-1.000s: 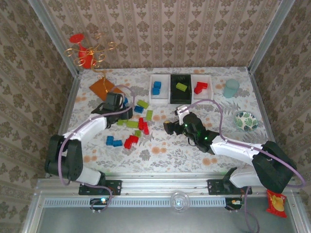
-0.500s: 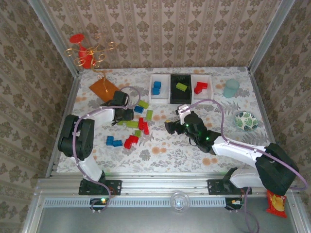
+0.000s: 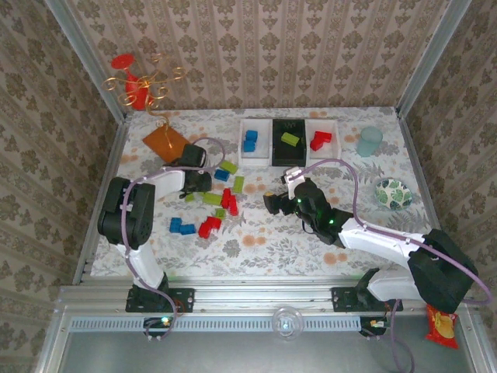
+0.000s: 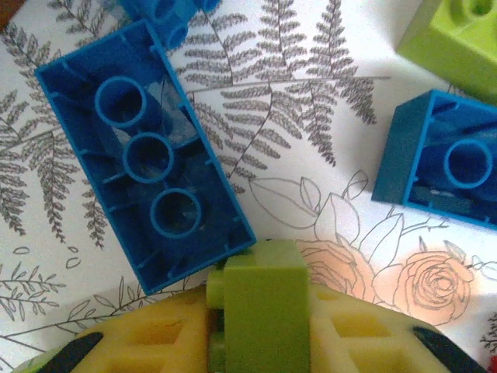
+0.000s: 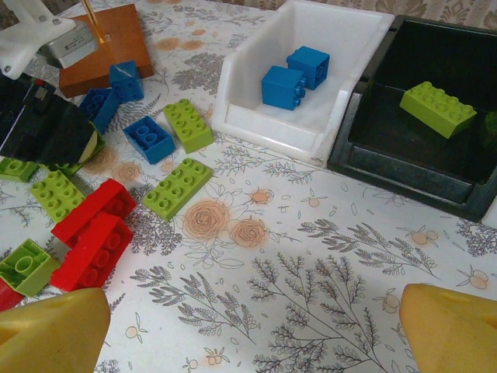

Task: Sort the legos into containers by color
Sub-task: Pick up the lego from the middle-left of the table, then place the lego in the container.

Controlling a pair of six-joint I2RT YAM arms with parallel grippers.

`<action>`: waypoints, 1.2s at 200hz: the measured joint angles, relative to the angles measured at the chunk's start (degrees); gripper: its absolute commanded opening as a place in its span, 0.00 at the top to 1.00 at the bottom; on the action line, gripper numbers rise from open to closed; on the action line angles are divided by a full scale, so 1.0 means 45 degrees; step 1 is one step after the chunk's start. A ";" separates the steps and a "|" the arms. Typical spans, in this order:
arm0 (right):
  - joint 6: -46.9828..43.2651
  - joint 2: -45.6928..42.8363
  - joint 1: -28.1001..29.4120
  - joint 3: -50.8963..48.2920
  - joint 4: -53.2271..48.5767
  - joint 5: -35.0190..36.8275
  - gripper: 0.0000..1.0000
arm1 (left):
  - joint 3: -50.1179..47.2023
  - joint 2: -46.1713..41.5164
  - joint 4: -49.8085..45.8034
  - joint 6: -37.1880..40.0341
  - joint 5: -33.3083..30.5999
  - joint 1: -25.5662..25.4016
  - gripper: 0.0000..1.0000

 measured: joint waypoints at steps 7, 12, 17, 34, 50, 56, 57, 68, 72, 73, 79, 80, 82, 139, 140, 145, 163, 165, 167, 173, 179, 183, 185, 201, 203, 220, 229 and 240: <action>-0.0005 0.0000 0.0000 0.0000 0.0000 0.0010 0.03 | 0.0058 -0.0005 0.0019 0.0000 0.0000 -0.0015 0.74; 0.0000 0.0000 0.0000 0.0000 0.0000 0.0024 0.03 | 0.0083 -0.0019 0.0058 0.0005 0.0000 -0.0049 0.74; 0.0000 0.0000 0.0000 0.0000 0.0000 0.0049 0.03 | 0.0083 -0.0058 0.0102 0.0005 0.0000 -0.0092 0.75; 0.0000 0.0000 0.0000 0.0000 -0.0005 0.0199 0.03 | 0.0083 -0.0389 0.0112 0.0000 -0.0015 -0.0340 0.77; 0.0005 -0.0039 0.0000 0.0000 -0.0024 0.0559 0.03 | 0.0170 -0.0899 0.0194 -0.0010 -0.0010 -0.0874 0.78; 0.0010 -0.0087 0.0000 0.0000 -0.0039 0.0733 0.03 | 0.0321 -0.1088 0.0219 -0.0010 0.0000 -0.1156 0.78; 0.0010 -0.0102 0.0000 0.0000 -0.0039 0.0782 0.03 | 0.0359 -0.1127 0.0233 -0.0010 -0.0005 -0.1219 0.79; 0.0034 -0.0301 -0.0005 -0.0015 -0.0034 0.1141 0.02 | 0.0733 -0.1365 0.0442 -0.0019 0.0019 -0.1729 0.79; 0.0063 -0.0418 -0.0019 -0.0049 -0.0010 0.1297 0.02 | 0.0918 -0.1428 0.0578 -0.0019 0.0053 -0.1962 0.79; 0.0063 -0.0442 -0.0019 -0.0058 -0.0010 0.1321 0.02 | 0.0952 -0.1438 0.0597 -0.0019 0.0053 -0.1996 0.79; 0.0126 -0.0651 -0.0068 -0.0151 0.0029 0.1501 0.02 | 0.1292 -0.1472 0.0797 -0.0019 0.0102 -0.2302 0.79; 0.0136 -0.0680 -0.0068 -0.0160 0.0029 0.1520 0.02 | 0.1331 -0.1472 0.0821 -0.0019 0.0112 -0.2331 0.79; 0.0155 -0.0782 -0.0097 -0.0204 0.0034 0.1593 0.02 | 0.1447 -0.1472 0.0913 -0.0019 0.0141 -0.2424 0.79; 0.1171 -0.2409 -0.1185 -0.1438 0.0233 0.2501 0.01 | 0.5615 0.0675 0.2166 -0.0019 0.0733 -0.3900 0.79; 0.1180 -0.2424 -0.1195 -0.1452 0.0238 0.2501 0.02 | 0.5717 0.0767 0.2191 -0.0019 0.0758 -0.3920 0.79; 0.1224 -0.2487 -0.1219 -0.1496 0.0248 0.2535 0.02 | 0.6105 0.1146 0.2225 -0.0019 0.0835 -0.3968 0.79; 0.1370 -0.2565 -0.1229 -0.1535 0.0306 0.2584 0.02 | 0.7470 0.2569 0.2249 -0.0063 0.1117 -0.4129 0.79; 0.1379 -0.2565 -0.1229 -0.1535 0.0311 0.2584 0.02 | 0.7650 0.2735 0.2229 -0.0063 0.1156 -0.4138 0.79; 0.1394 -0.2569 -0.1229 -0.1535 0.0316 0.2584 0.02 | 0.7762 0.2846 0.2234 -0.0068 0.1171 -0.4148 0.79; 0.1418 -0.2574 -0.1229 -0.1535 0.0311 0.2584 0.02 | 0.8315 0.3405 0.2181 -0.0107 0.1277 -0.4197 0.79; 0.1452 -0.2574 -0.1229 -0.1535 0.0311 0.2584 0.01 | 0.8786 0.3891 0.2127 -0.0136 0.1365 -0.4221 0.78; 0.1457 -0.2574 -0.1229 -0.1535 0.0306 0.2584 0.02 | 0.9097 0.4226 0.2059 -0.0170 0.1443 -0.4245 0.78; 0.1457 -0.2574 -0.1229 -0.1535 0.0306 0.2584 0.02 | 0.9277 0.4376 0.2006 -0.0185 0.1467 -0.4255 0.78; 0.1462 -0.2574 -0.1229 -0.1535 0.0306 0.2584 0.02 | 1.0681 0.5683 0.1719 -0.0311 0.1749 -0.4279 0.76; 0.1462 -0.2574 -0.1229 -0.1535 0.0306 0.2584 0.01 | 1.0812 0.5795 0.1681 -0.0316 0.1773 -0.4279 0.76; 0.1462 -0.2574 -0.1234 -0.1535 0.0311 0.2584 0.02 | 1.2386 0.7009 0.1025 -0.0403 0.2030 -0.4279 0.71; 0.1462 -0.2574 -0.1234 -0.1535 0.0306 0.2584 0.02 | 1.3134 0.7533 0.0646 -0.0389 0.2118 -0.4279 0.64; 0.1462 -0.2574 -0.1234 -0.1535 0.0306 0.2584 0.02 | 1.3969 0.8019 0.0141 -0.0461 0.2176 -0.4274 0.59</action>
